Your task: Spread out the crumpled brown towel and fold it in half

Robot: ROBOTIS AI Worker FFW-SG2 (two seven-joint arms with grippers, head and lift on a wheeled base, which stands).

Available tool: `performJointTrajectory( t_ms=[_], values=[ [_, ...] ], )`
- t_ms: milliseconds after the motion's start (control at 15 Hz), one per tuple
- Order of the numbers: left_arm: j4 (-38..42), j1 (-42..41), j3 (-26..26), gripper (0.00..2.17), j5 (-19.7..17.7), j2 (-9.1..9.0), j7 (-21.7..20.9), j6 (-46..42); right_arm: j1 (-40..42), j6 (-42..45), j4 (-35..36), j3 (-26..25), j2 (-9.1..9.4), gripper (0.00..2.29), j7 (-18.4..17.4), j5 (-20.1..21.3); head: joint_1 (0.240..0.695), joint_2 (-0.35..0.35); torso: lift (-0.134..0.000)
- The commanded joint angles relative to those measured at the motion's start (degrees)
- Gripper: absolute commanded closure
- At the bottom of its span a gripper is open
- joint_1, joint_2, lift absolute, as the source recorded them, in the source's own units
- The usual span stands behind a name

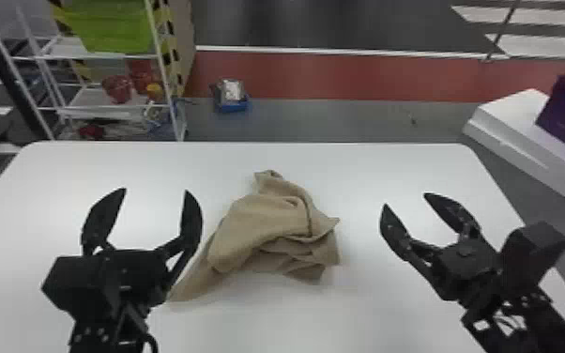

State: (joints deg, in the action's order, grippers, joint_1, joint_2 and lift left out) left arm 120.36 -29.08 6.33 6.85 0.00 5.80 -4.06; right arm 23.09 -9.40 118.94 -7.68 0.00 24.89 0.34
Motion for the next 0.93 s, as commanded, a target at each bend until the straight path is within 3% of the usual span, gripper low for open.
performJointTrajectory(
  t_ms=[0, 467, 667, 733, 867],
  values=[
    [-0.7, 0.3, -0.1, 0.15, 0.0, -0.15, 0.0, -0.4, -1.0, -0.1, -2.9, 1.4, 0.05, 0.32, 2.1, 0.6, 0.695, -0.032, -0.124],
    [-2.0, 1.0, -0.2, 0.15, 0.0, -0.15, 0.0, -1.1, -4.5, -10.1, -9.9, 5.9, 0.05, 0.35, 8.0, 8.3, 0.695, 0.041, -0.124],
    [-2.8, 1.1, -0.2, 0.15, -0.3, -0.15, 0.0, -3.0, -4.6, -11.0, -10.6, 6.2, 0.05, 0.51, 10.5, 8.5, 0.695, 0.06, -0.124],
    [-2.9, 1.2, -0.2, 0.15, -0.3, -0.15, 0.0, -3.0, -4.6, -10.6, -10.6, 6.3, 0.05, 0.77, 11.3, 8.4, 0.695, 0.064, -0.124],
    [-3.4, 1.5, -0.2, 0.15, -0.3, -0.15, 0.0, -3.4, -4.4, -8.3, -10.2, 6.4, 0.05, 1.51, 13.0, 8.0, 0.695, 0.072, -0.124]
  ],
)
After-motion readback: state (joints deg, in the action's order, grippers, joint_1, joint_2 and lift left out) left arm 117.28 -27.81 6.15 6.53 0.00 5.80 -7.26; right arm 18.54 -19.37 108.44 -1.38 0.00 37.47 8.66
